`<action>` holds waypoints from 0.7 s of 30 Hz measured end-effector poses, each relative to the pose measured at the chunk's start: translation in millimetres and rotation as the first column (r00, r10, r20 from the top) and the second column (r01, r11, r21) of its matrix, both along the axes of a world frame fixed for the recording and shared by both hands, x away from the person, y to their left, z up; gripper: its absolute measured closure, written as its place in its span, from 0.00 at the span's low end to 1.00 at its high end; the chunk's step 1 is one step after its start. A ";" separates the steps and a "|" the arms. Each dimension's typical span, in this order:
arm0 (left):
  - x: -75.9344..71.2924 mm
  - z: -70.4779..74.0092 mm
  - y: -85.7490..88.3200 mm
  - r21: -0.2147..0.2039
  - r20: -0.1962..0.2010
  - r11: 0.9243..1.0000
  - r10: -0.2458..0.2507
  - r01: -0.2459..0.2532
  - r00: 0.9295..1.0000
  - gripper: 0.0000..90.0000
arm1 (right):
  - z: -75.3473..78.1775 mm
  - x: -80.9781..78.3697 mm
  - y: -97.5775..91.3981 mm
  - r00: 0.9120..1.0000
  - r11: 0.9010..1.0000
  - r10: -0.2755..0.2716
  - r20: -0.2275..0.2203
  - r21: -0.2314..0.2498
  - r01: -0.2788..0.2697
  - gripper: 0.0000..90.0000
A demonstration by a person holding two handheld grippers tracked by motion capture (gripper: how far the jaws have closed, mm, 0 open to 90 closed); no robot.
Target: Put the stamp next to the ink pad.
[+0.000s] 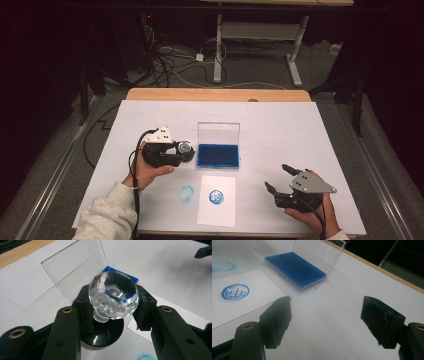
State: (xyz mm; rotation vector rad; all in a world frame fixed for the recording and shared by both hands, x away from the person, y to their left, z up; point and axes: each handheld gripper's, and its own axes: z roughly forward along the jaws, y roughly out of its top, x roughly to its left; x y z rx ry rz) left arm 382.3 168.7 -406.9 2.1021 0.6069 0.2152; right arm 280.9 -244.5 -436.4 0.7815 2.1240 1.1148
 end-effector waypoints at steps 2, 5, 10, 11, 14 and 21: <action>2.7 -1.5 1.6 -0.009 -0.008 1.000 0.005 -0.005 1.000 0.61 | 0.1 0.0 0.0 1.000 1.000 0.000 0.000 0.000 0.000 0.27; 6.0 -3.9 2.1 -0.005 -0.017 1.000 0.011 -0.011 1.000 0.61 | 0.1 0.1 -0.1 1.000 1.000 -0.002 0.000 0.001 0.002 0.27; 14.2 -9.0 4.5 0.004 -0.031 1.000 0.029 -0.029 0.999 0.61 | 0.0 -0.1 0.8 1.000 1.000 -0.005 0.002 -0.004 0.005 0.27; 16.7 -10.8 5.2 0.002 -0.038 0.999 0.036 -0.036 0.999 0.61 | 0.1 -0.4 0.9 1.000 1.000 -0.007 0.007 -0.003 0.007 0.27; 22.3 -15.6 4.4 0.000 -0.057 0.999 0.041 -0.041 0.998 0.61 | 0.0 -0.4 1.4 1.000 1.000 -0.005 0.009 -0.002 0.005 0.27; 31.9 -27.1 -1.7 0.021 -0.093 0.999 0.048 -0.046 0.994 0.61 | -2.4 0.1 4.1 1.000 1.000 0.003 -0.002 -0.017 -0.003 0.27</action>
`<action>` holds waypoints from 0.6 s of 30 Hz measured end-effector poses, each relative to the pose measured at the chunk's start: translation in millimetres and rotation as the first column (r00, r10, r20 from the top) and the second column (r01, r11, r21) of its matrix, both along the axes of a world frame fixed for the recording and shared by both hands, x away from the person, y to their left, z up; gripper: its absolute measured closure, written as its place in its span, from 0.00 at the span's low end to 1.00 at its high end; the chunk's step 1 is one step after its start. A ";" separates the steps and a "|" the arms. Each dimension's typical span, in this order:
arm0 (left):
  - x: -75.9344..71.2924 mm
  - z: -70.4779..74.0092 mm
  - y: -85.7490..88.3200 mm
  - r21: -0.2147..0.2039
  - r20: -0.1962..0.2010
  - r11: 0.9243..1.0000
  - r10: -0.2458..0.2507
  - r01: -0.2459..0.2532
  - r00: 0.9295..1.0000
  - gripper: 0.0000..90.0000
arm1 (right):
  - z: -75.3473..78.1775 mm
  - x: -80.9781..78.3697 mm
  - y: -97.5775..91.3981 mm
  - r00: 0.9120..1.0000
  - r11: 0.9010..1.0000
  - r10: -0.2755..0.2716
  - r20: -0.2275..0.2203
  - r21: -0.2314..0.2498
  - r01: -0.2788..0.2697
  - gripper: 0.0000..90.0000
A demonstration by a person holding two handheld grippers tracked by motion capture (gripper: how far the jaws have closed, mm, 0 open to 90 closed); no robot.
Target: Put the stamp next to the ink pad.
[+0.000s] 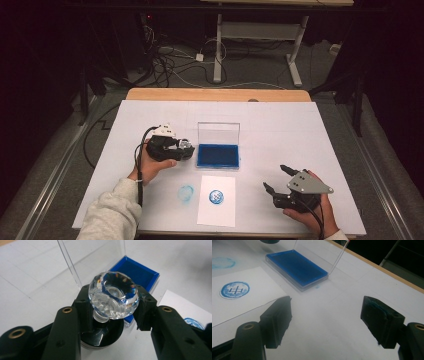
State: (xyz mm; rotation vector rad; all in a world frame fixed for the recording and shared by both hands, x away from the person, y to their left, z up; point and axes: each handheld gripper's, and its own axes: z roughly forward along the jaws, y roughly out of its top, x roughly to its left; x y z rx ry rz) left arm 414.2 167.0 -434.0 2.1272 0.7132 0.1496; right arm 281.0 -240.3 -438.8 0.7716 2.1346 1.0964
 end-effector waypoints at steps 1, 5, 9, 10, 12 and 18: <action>0.8 -1.5 -0.6 0.001 -0.005 1.000 -0.001 0.001 1.000 0.61 | -0.2 0.1 0.3 1.000 1.000 0.002 0.000 -0.002 -0.002 0.27; 2.6 -7.4 -4.0 0.018 -0.015 1.000 -0.005 0.005 1.000 0.61 | -0.7 0.1 0.1 1.000 1.000 0.002 -0.004 -0.003 -0.002 0.27; 5.3 -12.7 -4.3 0.036 -0.027 0.999 0.013 -0.013 1.000 0.61 | -0.9 -0.1 0.3 1.000 1.000 0.006 -0.007 -0.004 -0.006 0.27; 5.6 -13.5 -4.1 0.036 -0.028 0.999 0.016 -0.015 0.999 0.61 | -1.0 -0.2 0.4 1.000 1.000 0.007 -0.008 -0.004 -0.007 0.27; 6.2 -14.4 -3.8 0.035 -0.035 0.999 0.016 -0.015 0.999 0.61 | -1.2 -0.2 0.6 1.000 1.000 0.010 -0.007 -0.006 -0.010 0.27; 7.1 -16.3 -4.6 0.036 -0.038 0.999 0.027 -0.026 0.999 0.61 | -1.8 0.1 0.8 1.000 1.000 0.010 -0.011 -0.010 -0.010 0.28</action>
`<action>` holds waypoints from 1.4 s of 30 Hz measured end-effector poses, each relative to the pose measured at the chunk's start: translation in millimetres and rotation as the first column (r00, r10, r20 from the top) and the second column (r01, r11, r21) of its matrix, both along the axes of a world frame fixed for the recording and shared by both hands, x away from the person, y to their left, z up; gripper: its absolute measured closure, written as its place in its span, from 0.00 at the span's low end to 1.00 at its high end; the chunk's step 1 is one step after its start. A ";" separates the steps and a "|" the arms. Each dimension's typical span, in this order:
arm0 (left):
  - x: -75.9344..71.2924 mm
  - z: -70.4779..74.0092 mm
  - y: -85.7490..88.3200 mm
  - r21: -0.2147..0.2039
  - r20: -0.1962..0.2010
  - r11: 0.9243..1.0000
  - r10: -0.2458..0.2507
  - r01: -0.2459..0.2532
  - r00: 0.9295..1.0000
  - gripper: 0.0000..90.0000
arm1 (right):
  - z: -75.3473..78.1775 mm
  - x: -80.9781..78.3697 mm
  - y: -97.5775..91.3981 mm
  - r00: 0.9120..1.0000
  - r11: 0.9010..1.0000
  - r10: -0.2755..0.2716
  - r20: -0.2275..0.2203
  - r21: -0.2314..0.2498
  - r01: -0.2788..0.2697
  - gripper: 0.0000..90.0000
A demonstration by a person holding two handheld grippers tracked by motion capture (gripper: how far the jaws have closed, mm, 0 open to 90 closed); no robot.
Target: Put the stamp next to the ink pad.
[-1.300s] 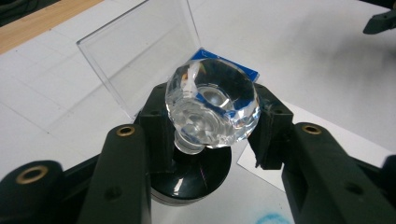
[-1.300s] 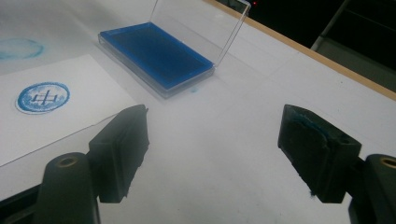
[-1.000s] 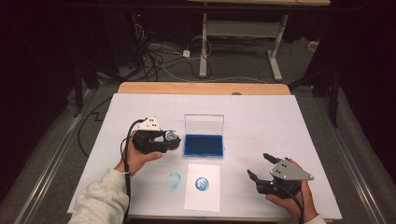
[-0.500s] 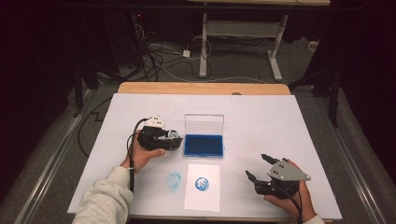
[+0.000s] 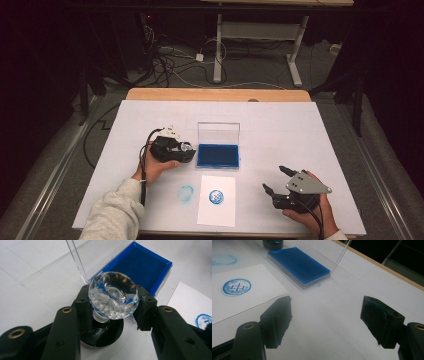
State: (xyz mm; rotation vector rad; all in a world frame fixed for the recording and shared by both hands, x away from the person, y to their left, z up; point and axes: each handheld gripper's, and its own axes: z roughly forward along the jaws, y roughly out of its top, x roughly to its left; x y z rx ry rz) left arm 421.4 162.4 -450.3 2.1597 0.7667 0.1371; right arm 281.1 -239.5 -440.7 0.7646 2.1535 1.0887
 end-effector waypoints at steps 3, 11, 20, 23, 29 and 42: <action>0.7 -1.1 0.2 -0.006 -0.001 1.000 0.012 -0.012 1.000 0.60 | 0.0 0.0 0.8 1.000 1.000 -0.001 -0.001 0.001 0.001 0.28; 0.7 0.1 1.5 0.009 0.012 0.999 0.036 -0.036 0.999 0.54 | -0.6 0.1 1.8 1.000 1.000 0.006 0.002 -0.008 -0.006 0.27; -3.0 7.0 2.2 0.033 0.073 0.997 0.072 -0.074 0.995 0.43 | 0.6 -0.6 0.9 1.000 1.000 0.001 0.009 -0.007 -0.001 0.28; -5.1 11.1 3.5 0.034 0.101 0.996 0.080 -0.084 0.992 0.40 | 1.0 -1.0 0.8 1.000 1.000 0.001 0.012 -0.009 0.000 0.28; -9.0 16.2 2.7 0.041 0.154 0.993 0.102 -0.110 0.983 0.34 | 1.1 -1.2 1.7 1.000 1.000 0.002 0.015 -0.011 -0.002 0.28; -18.4 24.9 -1.4 0.013 0.235 0.993 0.108 -0.114 0.966 0.18 | 2.5 -1.9 1.8 1.000 1.000 0.001 0.024 -0.008 -0.001 0.27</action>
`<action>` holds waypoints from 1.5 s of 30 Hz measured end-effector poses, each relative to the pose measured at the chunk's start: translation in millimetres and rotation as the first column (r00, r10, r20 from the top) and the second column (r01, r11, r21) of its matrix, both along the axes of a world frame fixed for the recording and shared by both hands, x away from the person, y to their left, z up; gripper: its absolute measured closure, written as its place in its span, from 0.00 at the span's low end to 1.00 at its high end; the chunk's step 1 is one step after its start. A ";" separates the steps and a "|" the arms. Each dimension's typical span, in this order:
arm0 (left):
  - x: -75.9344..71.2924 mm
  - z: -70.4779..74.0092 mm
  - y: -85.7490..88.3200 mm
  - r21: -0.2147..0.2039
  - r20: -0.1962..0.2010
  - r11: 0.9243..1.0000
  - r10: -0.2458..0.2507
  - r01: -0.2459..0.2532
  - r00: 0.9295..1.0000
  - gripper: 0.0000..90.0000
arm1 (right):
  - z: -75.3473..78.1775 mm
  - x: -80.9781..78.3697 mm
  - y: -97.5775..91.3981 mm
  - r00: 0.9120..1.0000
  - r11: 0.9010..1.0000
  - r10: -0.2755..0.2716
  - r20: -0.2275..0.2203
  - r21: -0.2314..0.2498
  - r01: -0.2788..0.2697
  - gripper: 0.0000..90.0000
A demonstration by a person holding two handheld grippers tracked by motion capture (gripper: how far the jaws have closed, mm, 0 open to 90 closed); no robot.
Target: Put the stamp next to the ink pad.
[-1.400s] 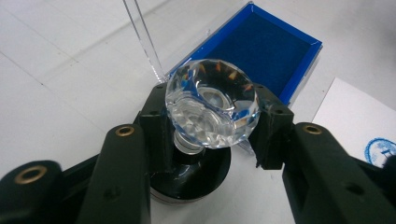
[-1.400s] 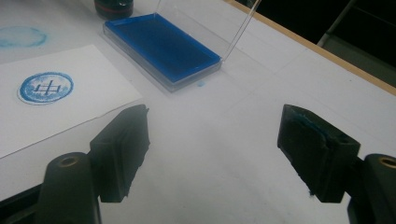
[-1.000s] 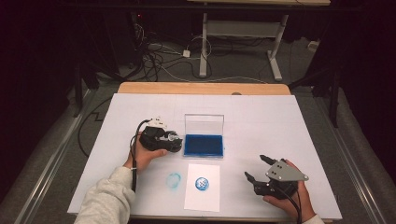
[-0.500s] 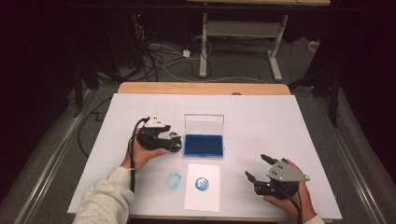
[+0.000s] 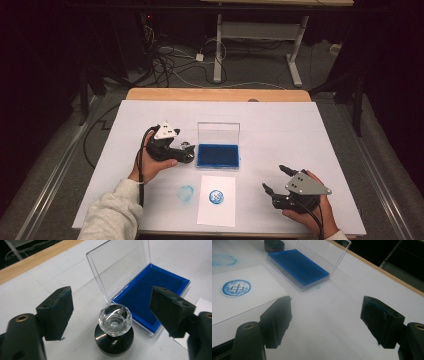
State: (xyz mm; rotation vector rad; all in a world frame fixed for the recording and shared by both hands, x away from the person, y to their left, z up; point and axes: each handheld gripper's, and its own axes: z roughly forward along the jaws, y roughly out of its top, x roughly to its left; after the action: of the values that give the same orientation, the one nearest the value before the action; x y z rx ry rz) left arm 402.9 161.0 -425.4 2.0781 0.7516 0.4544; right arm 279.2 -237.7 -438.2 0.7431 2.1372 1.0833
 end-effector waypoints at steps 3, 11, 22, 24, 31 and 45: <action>-2.3 1.9 -0.9 0.001 0.020 1.000 -0.003 0.003 1.000 0.18 | 0.1 -0.1 0.1 1.000 1.000 0.001 0.001 0.000 -0.001 0.27; -10.5 7.9 -4.4 0.026 0.063 1.000 -0.014 0.012 0.998 0.18 | 0.9 -0.6 -1.2 1.000 1.000 -0.008 0.008 0.005 0.008 0.27; -21.9 15.0 -9.5 0.051 0.119 0.998 -0.029 0.023 0.992 0.18 | 2.1 -1.2 -1.8 1.000 1.000 -0.016 0.017 0.012 0.016 0.27; -23.8 16.2 -9.8 0.048 0.125 0.998 -0.036 0.030 0.991 0.18 | 2.6 -1.5 -2.0 1.000 1.000 -0.018 0.020 0.013 0.018 0.27; -31.1 20.4 -10.7 0.062 0.143 0.997 -0.051 0.042 0.988 0.18 | 3.2 -2.0 -2.3 1.000 1.000 -0.017 0.020 0.018 0.017 0.27; -49.5 26.9 -11.0 0.078 0.197 0.995 -0.080 0.065 0.977 0.18 | 4.6 -3.4 -2.5 0.999 1.000 -0.019 0.029 0.018 0.018 0.28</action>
State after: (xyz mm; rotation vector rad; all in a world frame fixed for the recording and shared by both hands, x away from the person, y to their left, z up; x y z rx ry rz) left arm 353.5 150.0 -398.5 2.0800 0.5463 0.6467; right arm 275.8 -240.2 -433.6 0.7493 2.0944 1.0988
